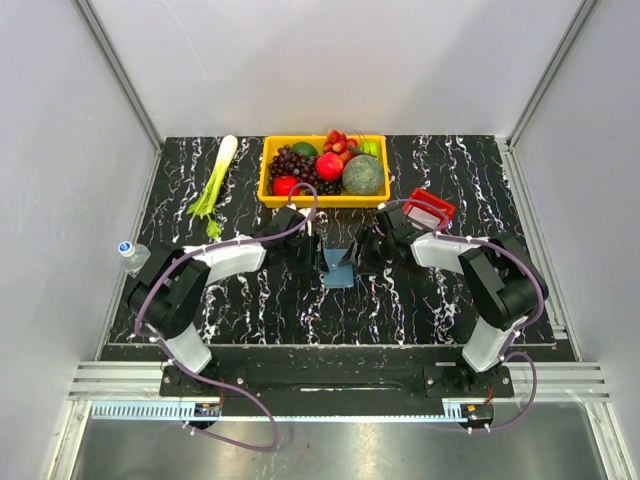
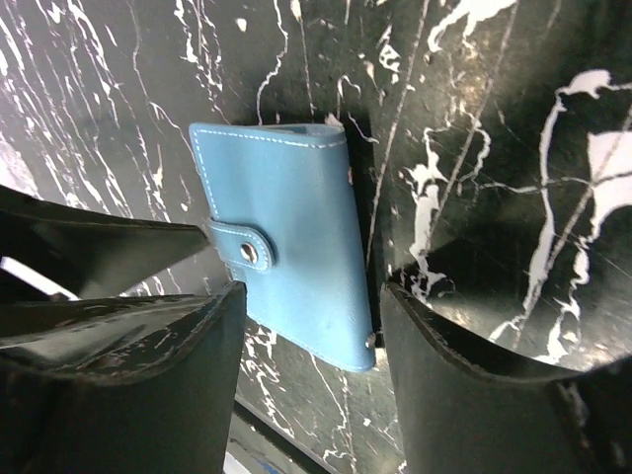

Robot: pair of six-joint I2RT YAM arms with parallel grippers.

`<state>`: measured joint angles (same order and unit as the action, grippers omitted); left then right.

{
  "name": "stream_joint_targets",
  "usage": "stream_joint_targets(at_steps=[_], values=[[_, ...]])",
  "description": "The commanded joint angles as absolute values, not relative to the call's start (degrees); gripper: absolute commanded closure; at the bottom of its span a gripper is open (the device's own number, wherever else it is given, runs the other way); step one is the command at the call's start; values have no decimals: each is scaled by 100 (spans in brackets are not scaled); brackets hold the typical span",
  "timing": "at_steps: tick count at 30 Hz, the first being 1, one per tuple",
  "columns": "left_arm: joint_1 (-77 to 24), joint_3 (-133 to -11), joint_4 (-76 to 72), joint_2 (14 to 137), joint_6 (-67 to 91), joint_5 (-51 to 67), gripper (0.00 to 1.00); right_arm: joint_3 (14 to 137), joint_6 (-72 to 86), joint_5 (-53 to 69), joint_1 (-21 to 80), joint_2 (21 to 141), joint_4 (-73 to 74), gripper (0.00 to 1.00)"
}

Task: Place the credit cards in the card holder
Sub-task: Open the card holder at the center of the board.

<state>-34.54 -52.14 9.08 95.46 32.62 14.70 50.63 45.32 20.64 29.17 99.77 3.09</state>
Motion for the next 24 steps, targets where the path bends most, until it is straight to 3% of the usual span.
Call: stream_joint_targets(at_steps=[1, 7, 16, 19, 22, 24], values=[[-3498, -5388, 624, 9755, 3322, 1731, 48, 4984, 4719, 2232, 2971, 10169, -228, 40], [-3542, -5476, 528, 10072, 3313, 1881, 60, 4913, 4895, 2478, 2971, 10257, -597, 48], [-3568, -5414, 282, 10064, 3217, 2083, 69, 4553, 5054, 2829, 2971, 9818, -1703, 57], [-3577, -5326, 36, 10002, 3208, 2249, 80, 4552, 5080, 2883, 2971, 9861, -1829, 57], [-3577, -5291, -158, 9967, 3191, 2399, 100, 4641, 4940, 2462, 2971, 9914, -1284, 53], [-3577, -5282, -193, 9932, 3182, 2452, 100, 4614, 4922, 2172, 2971, 9888, -1047, 52]])
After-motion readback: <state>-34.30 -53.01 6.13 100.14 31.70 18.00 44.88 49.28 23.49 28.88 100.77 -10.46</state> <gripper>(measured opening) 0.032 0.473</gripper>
